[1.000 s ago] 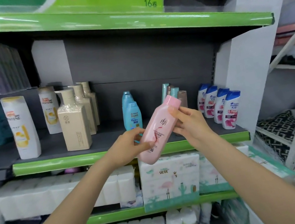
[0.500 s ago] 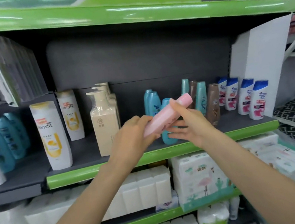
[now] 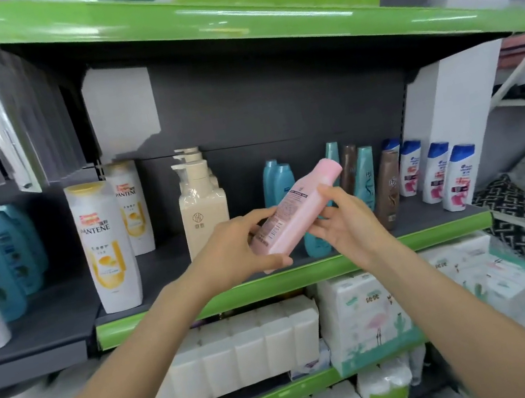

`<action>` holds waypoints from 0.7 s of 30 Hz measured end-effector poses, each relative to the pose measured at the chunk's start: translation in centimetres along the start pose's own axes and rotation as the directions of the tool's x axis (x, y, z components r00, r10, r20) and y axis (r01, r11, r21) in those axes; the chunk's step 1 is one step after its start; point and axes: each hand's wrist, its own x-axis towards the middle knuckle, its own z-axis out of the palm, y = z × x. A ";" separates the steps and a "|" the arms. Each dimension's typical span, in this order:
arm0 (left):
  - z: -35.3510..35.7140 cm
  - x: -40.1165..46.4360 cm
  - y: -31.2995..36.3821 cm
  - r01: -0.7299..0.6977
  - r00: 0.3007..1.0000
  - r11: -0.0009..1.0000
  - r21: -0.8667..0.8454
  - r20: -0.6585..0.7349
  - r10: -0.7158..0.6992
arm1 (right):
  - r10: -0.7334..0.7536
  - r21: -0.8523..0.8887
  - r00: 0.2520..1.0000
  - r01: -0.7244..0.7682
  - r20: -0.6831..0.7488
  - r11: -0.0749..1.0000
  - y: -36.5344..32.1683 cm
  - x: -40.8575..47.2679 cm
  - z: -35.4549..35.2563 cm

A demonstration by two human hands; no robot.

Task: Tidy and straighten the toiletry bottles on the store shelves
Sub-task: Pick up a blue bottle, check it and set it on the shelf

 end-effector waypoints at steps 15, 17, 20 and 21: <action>0.2 -2.1 -1.9 -0.035 0.964 0.988 0.149 -0.255 0.072 | -0.033 -0.065 0.999 0.035 0.044 0.997 0.9 0.3 0.4; 0.1 -2.1 -2.0 -0.021 0.966 0.994 0.103 -0.254 0.047 | -0.033 -0.077 0.999 0.036 0.036 0.996 1.0 0.3 0.5; 0.1 -2.1 -1.9 0.006 0.963 1.000 -0.009 -0.271 -0.008 | -0.033 -0.156 0.999 0.029 -0.025 0.987 1.0 0.4 0.7; 0.0 -2.1 -1.9 0.020 0.963 0.998 -0.057 -0.269 -0.035 | -0.035 -0.193 0.998 0.024 -0.053 0.981 0.9 0.5 0.9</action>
